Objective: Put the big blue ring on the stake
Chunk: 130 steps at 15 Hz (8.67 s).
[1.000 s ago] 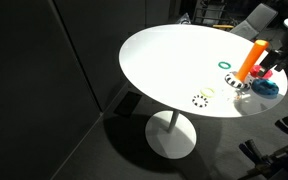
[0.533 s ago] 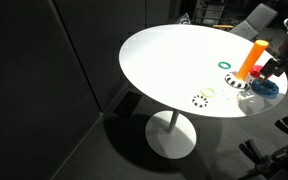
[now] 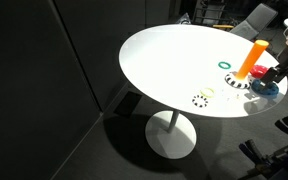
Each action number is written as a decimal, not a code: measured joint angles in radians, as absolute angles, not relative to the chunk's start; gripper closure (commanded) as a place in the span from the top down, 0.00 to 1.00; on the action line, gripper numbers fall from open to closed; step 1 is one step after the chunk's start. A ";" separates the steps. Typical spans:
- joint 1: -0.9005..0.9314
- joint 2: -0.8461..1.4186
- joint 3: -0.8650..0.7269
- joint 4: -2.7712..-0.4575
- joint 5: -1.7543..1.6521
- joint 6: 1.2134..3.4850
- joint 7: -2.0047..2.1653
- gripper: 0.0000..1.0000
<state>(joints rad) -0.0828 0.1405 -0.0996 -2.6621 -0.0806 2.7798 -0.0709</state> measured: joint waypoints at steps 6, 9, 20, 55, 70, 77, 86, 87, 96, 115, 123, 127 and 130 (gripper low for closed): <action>-0.087 0.180 -0.100 -2.667 -0.081 2.845 -0.106 1.00; -0.088 0.195 -0.099 -2.667 -0.080 2.865 -0.125 1.00; -0.106 0.232 -0.088 -2.662 -0.080 2.887 -0.162 0.25; -0.031 -0.032 -0.133 -2.482 -0.150 2.402 0.019 0.10; -0.032 -0.158 -0.089 -2.406 -0.115 2.208 0.019 0.10; -0.028 -0.138 -0.050 -2.365 -0.102 2.206 0.061 0.10; -0.019 -0.069 -0.015 -2.308 -0.101 2.206 0.120 0.10; -0.019 -0.060 -0.014 -2.299 -0.101 2.206 0.121 0.10; -0.005 0.009 -0.002 -2.190 -0.099 2.165 0.122 0.10; -0.009 0.002 -0.016 -2.124 -0.099 2.028 0.122 0.10; -0.006 0.004 -0.013 -2.174 -0.099 2.103 0.122 0.10; -0.003 0.006 -0.010 -2.203 -0.099 2.139 0.126 0.10; -0.001 0.009 -0.006 -2.207 -0.099 2.147 0.134 0.10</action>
